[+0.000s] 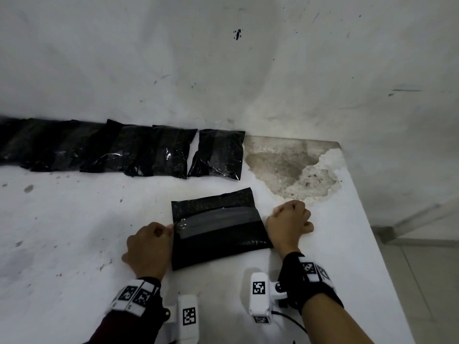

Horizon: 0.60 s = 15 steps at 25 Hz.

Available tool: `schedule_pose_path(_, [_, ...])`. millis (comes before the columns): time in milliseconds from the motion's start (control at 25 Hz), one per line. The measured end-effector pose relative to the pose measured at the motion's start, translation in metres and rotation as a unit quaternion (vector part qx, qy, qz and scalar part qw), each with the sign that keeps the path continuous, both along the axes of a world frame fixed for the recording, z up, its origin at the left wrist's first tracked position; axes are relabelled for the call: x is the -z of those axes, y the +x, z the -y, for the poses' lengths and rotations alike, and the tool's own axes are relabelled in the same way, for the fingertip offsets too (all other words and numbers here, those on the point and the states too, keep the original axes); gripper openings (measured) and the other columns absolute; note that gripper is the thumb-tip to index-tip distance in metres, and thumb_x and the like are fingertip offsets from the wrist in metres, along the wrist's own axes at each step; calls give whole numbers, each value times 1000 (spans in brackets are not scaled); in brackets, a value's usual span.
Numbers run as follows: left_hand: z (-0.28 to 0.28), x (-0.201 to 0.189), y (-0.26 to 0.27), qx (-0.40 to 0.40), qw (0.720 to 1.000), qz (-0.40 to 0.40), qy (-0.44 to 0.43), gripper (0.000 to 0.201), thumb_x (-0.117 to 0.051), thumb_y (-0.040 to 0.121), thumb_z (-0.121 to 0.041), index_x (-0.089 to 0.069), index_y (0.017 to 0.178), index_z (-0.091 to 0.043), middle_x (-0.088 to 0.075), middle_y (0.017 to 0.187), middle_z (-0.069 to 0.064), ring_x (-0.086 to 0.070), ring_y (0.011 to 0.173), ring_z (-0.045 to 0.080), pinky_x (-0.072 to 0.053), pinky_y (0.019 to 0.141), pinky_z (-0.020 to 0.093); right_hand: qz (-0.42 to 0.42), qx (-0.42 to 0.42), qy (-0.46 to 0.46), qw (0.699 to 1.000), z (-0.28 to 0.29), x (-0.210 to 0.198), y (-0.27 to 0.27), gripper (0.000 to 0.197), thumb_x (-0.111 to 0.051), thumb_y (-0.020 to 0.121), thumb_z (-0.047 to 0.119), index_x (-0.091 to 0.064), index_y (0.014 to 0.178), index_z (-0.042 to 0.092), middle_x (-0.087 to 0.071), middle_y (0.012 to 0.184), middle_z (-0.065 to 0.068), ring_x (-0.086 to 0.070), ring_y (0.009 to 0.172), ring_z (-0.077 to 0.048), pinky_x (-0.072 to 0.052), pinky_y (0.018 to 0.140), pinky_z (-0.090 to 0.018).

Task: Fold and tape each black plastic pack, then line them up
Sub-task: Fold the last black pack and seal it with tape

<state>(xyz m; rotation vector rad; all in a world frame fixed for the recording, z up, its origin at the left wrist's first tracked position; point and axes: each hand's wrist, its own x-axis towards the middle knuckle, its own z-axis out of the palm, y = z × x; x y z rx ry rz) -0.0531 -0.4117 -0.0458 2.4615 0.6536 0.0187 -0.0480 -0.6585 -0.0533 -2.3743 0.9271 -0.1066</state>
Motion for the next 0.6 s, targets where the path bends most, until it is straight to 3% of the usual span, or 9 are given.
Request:
schedule_pose_path(120, [-13,0,-1,-7,1000,20,-8,33,-61,85,-43,-65,76,-11,-66,82,13,-58,88,35,-45,75,37,-6,8,31,999,3,-8,1,17,-52,78,5,-47,67,18,-41,120,-5,-32,117,-27,-21,96,-39])
schedule_pose_path(200, [-19,-2,4,-26,998,57,31,32,-62,87,-33,-65,85,-2,-65,90,23,-57,90,41,-43,74,41,-17,12,49,999,7,-12,4,23,-49,83,8,-43,64,21,-41,123,-5,-32,119,-27,-22,97,-40])
schedule_pose_path(280, [-9,-7,19,41,990,121,55,27,-65,85,-26,-64,95,-1,-63,97,24,-54,94,43,-41,79,44,-39,17,54,998,13,-16,8,11,-45,87,10,-55,82,14,-41,128,-7,-33,122,-28,-23,99,-41])
schedule_pose_path(360, [21,-11,45,208,966,155,7,26,-68,82,-25,-65,98,-4,-63,101,19,-55,96,40,-43,86,45,-63,20,68,996,17,-18,13,25,-44,86,10,-54,108,4,-42,128,-10,-34,123,-29,-24,100,-43])
schedule_pose_path(480, [83,-19,80,424,904,56,-4,47,-57,83,-41,-60,118,-9,-58,123,11,-46,118,32,-34,103,40,-55,47,107,992,21,-19,15,29,-47,82,9,-49,110,3,-47,122,-12,-36,121,-30,-25,100,-42])
schedule_pose_path(600, [120,-22,96,463,883,-67,21,52,-58,89,-37,-45,133,-13,-52,133,7,-42,125,25,-32,105,37,-57,48,113,991,24,-15,16,27,-48,81,11,-51,107,3,-49,117,-10,-38,119,-29,-27,98,-42])
